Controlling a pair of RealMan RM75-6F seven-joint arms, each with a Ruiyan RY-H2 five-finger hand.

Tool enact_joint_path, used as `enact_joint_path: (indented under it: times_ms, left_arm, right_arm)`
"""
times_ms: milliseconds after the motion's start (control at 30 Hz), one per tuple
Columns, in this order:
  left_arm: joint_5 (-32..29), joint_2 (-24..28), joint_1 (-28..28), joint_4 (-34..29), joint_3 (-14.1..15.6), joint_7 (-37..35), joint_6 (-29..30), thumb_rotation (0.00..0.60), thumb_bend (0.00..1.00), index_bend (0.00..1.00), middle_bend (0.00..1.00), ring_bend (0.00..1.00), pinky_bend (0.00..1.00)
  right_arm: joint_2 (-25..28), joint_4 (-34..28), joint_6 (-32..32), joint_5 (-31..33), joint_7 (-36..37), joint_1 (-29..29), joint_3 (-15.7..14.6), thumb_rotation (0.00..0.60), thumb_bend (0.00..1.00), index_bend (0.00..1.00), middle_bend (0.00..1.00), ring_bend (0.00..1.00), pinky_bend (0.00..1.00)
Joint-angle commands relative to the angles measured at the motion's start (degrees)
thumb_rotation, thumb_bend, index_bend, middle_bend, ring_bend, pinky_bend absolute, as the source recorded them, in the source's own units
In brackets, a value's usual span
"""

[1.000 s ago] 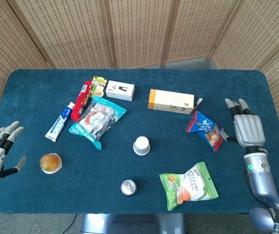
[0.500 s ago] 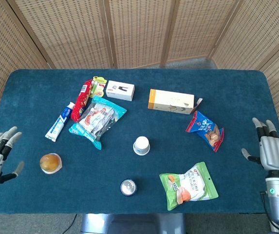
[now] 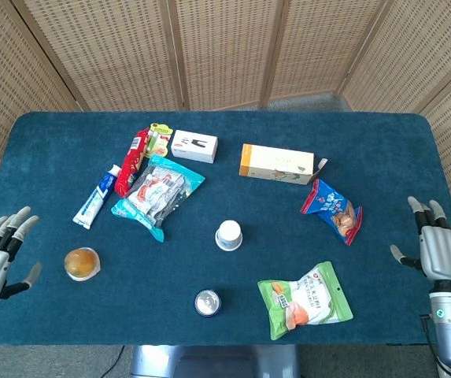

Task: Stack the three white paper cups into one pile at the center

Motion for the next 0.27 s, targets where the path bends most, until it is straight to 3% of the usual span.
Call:
enact_joint_path:
  times_ms: [33, 267]
  left_arm:
    - [-0.31, -0.21, -0.42, 0.02, -0.33, 0.06, -0.59, 0.599, 0.46, 0.0, 0.0, 0.0, 0.03]
    - [-1.19, -0.63, -1.61, 0.09, -1.23, 0.42, -2.23, 0.599, 0.46, 0.0, 0.0, 0.0, 0.03]
  right_arm:
    - [-0.06, -0.09, -0.02, -0.34, -0.25, -0.59, 0.77, 0.541, 0.28, 0.07, 0.19, 0.05, 0.41]
    - [-0.2, -0.56, -0.15, -0.92, -1.45, -1.65, 2.34, 0.543, 0.28, 0.07, 0.19, 0.05, 0.41]
